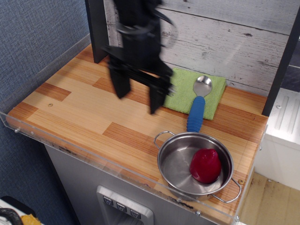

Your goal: Take red pepper out pot and place left of green cloth.

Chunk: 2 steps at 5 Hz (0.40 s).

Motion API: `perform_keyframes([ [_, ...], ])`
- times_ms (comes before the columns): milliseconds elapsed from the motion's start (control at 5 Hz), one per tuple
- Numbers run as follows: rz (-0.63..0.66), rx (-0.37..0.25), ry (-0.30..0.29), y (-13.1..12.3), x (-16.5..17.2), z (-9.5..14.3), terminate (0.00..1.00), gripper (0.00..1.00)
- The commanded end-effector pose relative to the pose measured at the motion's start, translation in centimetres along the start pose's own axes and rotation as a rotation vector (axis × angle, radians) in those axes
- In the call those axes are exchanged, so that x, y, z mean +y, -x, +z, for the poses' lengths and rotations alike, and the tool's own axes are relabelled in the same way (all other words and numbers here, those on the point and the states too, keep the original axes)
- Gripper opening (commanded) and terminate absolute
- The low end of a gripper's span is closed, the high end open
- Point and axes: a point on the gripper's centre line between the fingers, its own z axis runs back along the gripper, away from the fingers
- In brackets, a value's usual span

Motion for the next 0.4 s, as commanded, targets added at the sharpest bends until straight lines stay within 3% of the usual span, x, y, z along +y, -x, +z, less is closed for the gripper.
perform_keyframes([
  [0, -0.032, -0.03, -0.031, -2.2, -4.1, -0.1, 0.0, 1.0],
  [200, -0.065, -0.036, -0.003, -2.0, -5.8, -0.8, 0.0, 1.0],
])
